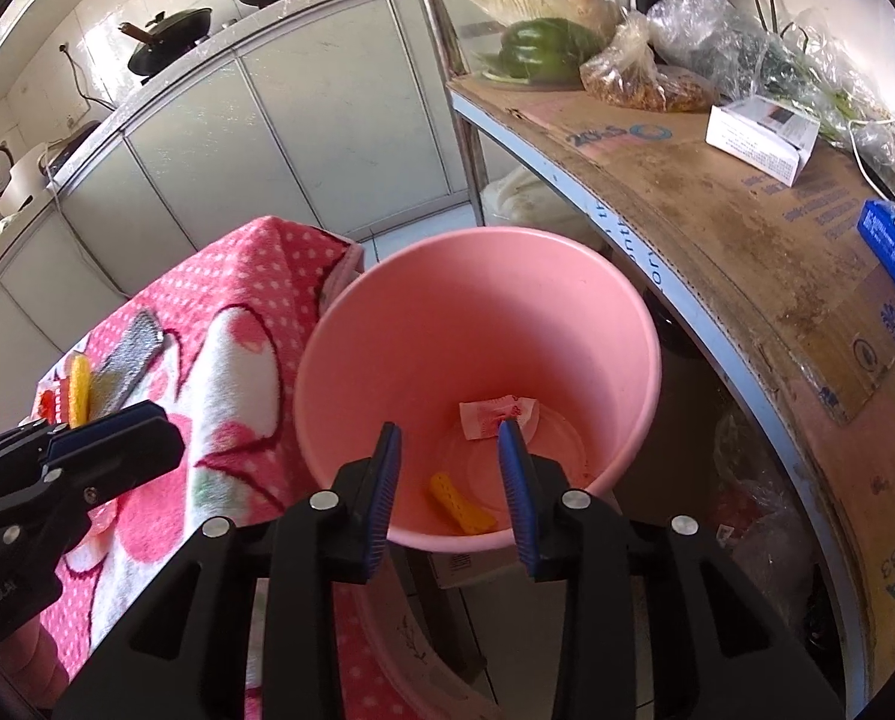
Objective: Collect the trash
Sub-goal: 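Open both tools to drop the cup and mesh net into the bucket, then move both tools back over the trash on the table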
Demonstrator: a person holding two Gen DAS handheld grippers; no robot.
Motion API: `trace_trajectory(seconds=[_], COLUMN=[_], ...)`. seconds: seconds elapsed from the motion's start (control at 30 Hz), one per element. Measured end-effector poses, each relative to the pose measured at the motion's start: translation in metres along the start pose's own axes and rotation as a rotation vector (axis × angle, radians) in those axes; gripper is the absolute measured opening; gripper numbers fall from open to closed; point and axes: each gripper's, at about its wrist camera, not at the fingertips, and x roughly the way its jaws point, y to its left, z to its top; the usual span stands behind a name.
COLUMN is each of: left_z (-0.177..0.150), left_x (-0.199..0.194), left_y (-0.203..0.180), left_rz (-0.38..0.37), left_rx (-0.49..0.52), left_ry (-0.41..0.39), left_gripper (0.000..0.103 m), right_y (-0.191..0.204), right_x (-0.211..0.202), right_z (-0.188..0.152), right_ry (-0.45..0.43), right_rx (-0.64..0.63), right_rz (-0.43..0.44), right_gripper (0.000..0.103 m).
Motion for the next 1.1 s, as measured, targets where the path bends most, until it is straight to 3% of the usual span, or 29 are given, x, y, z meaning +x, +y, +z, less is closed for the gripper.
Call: trace_trajectory(seconds=[0.5,0.87,1.1], left_z=[-0.019,-0.057,-0.085], left_x=[-0.076,-0.124,-0.149], left_y=[0.045,0.105,0.159], left_rz=[0.053,0.199,0.277], left_rx=[-0.075,-0.149,-0.254], left_ry=[-0.083,-0.100,-0.105], left_gripper=[0.018,0.018,0.018], right_y=[0.072,0.126,0.156], right_x=[-0.032,-0.022,-0.014], right_z=[-0.007,-0.015,-0.013], right_ry=[-0.007,0.046,0.064], right_rx=[-0.128,-0.202,-0.248], right_rz=[0.135,0.207,0.227], right_gripper=[0.035,0.035,0.035])
